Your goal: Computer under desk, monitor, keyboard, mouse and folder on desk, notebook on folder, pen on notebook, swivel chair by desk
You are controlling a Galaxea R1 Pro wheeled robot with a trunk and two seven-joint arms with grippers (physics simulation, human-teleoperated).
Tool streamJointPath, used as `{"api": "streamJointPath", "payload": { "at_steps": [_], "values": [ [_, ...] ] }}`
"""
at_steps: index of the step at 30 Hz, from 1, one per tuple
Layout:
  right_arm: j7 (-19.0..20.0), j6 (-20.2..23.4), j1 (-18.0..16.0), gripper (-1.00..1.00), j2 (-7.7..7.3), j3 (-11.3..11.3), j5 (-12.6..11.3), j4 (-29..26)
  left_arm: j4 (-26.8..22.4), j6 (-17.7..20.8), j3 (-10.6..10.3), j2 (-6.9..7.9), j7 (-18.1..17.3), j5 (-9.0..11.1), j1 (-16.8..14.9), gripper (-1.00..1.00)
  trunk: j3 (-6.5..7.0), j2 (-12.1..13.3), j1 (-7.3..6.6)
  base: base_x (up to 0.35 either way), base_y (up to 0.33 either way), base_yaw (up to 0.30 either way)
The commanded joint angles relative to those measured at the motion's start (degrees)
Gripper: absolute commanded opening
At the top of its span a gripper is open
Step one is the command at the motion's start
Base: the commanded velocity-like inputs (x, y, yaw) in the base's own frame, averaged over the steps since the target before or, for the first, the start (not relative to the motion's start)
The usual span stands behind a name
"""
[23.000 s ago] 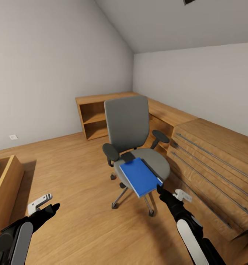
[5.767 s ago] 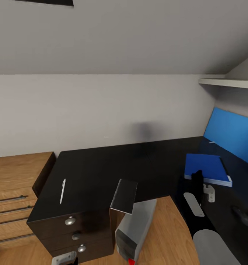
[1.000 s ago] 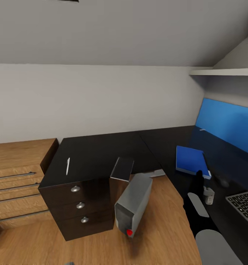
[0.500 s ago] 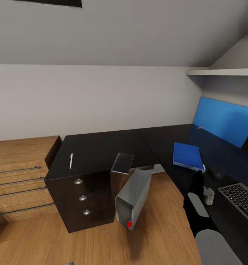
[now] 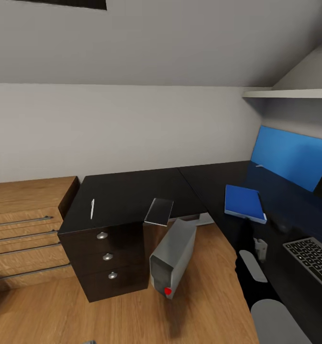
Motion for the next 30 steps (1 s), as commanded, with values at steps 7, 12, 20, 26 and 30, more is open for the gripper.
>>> {"api": "streamJointPath", "payload": {
  "at_steps": [7, 12, 20, 26, 30],
  "values": [
    [0.2, 10.1, 0.6, 1.00, 0.56, 7.3, -1.8, 2.2, -0.1, 0.3, 0.0, -0.03, 0.2, 0.4, 0.0, 1.00, -0.05, 0.0, 0.00, 0.000, 0.000, 0.000],
    [-0.6, 13.8, 0.7, 1.00, 0.55, 15.7, -1.8, 2.8, -0.1, 0.3, 0.0, -0.09, 0.3, 0.4, 0.0, 1.00, -0.05, 0.0, 0.00, 0.000, 0.000, 0.000],
    [-6.8, 24.2, 0.8, 1.00, 0.43, 21.2, -1.9, 2.8, -1.8, 0.2, 0.2, -0.10, 0.2, 0.6, 0.0, 1.00, -0.23, -0.4, 0.22, 0.000, 0.000, 0.000],
    [-7.0, 29.8, 0.8, 1.00, 0.53, 21.5, -2.0, 2.7, -2.2, 0.2, 0.2, -0.17, 0.3, 0.7, 0.0, 1.00, -1.31, -2.8, 1.54, 0.000, 0.000, 0.000],
    [-4.2, 31.0, 0.8, 1.00, 0.58, 21.5, -2.1, 2.6, -2.3, 0.2, 0.2, -0.19, 0.4, 0.7, 0.0, 1.00, -2.03, -4.4, 2.42, 0.000, 0.000, 0.000]
  ]
}}
